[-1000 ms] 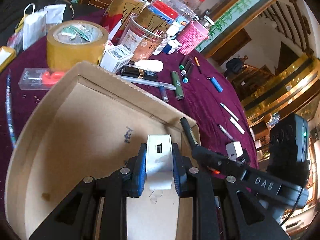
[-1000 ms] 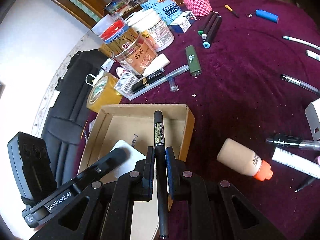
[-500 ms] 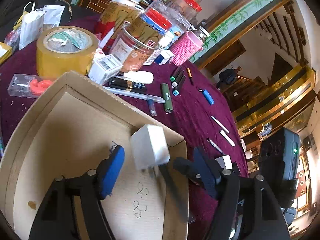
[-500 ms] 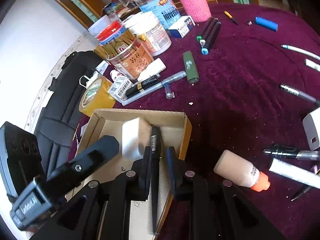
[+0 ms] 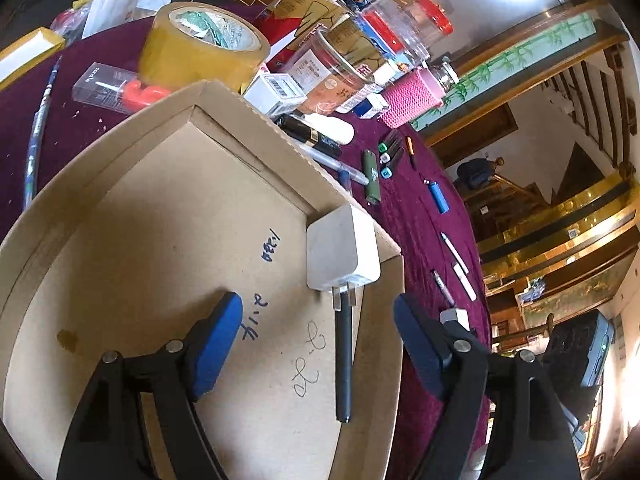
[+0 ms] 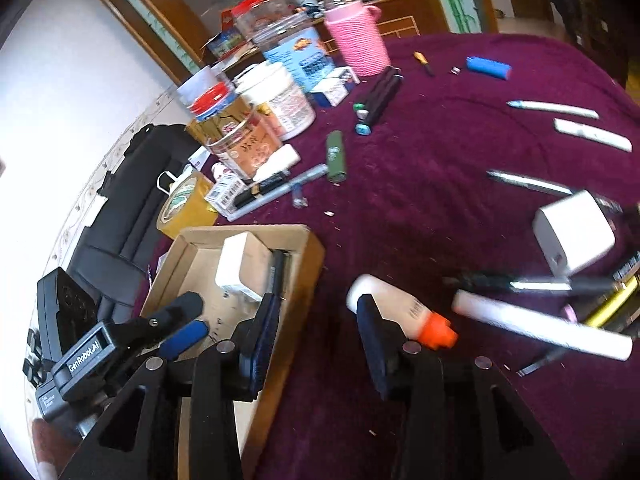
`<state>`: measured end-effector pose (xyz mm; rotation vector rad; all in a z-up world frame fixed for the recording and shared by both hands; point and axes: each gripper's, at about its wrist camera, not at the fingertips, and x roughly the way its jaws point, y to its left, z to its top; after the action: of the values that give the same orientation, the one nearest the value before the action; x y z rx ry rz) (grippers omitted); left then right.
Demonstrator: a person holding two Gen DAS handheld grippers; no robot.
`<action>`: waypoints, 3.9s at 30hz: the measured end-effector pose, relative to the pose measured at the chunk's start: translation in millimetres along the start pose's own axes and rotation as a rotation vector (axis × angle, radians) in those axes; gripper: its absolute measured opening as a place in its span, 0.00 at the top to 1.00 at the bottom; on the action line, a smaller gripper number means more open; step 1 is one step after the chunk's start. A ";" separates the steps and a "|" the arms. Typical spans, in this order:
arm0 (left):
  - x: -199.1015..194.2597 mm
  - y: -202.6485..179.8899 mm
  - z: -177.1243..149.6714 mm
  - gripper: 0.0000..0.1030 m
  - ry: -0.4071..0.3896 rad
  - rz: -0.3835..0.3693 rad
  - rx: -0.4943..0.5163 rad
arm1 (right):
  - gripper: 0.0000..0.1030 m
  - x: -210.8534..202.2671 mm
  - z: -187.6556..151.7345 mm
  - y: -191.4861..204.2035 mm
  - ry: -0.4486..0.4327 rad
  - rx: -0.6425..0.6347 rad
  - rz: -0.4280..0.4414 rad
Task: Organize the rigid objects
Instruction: 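Withdraw both tools from the box toward the pens on the table, then grasp the white glue bottle with the left tool while the right tool grasps a white paint marker, then place the glue bottle in the box with the left tool while the right tool places the paint marker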
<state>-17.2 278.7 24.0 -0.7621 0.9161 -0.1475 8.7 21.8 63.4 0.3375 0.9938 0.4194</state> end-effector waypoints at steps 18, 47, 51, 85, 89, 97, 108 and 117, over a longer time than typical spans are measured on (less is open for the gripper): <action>-43.3 -111.9 -57.0 0.10 -0.043 -0.124 0.279 | 0.54 -79.4 -28.0 -126.2 -0.140 0.123 -0.104; 93.9 -166.0 -70.3 0.11 0.158 0.209 0.340 | 0.43 -67.2 -52.9 -135.5 0.052 -0.162 0.157; 119.9 -168.6 -65.8 0.11 0.172 0.297 0.361 | 0.42 -70.1 -49.9 -143.8 0.026 -0.134 0.103; 40.4 -155.8 -112.1 0.75 0.124 0.017 0.456 | 0.39 -66.2 -47.0 -136.3 0.012 -0.161 0.073; -0.7 -145.1 -118.7 0.75 0.063 -0.066 0.439 | 0.39 -72.5 -54.4 -117.7 -0.025 -0.232 -0.021; -52.9 -121.7 -117.2 0.74 -0.012 -0.138 0.420 | 0.42 -63.2 -79.7 -63.7 0.027 -0.371 -0.097; -106.1 -80.0 -107.0 0.74 -0.115 -0.138 0.384 | 0.85 -34.4 -74.3 -51.8 0.073 -0.306 -0.193; -119.9 -43.1 -81.0 0.74 -0.129 -0.054 0.344 | 0.85 -73.4 -65.5 -51.5 0.029 -0.134 0.058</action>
<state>-144.6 254.8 101.3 -0.4710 0.7235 -0.2916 -73.1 -53.3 60.4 0.2407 0.9802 0.5421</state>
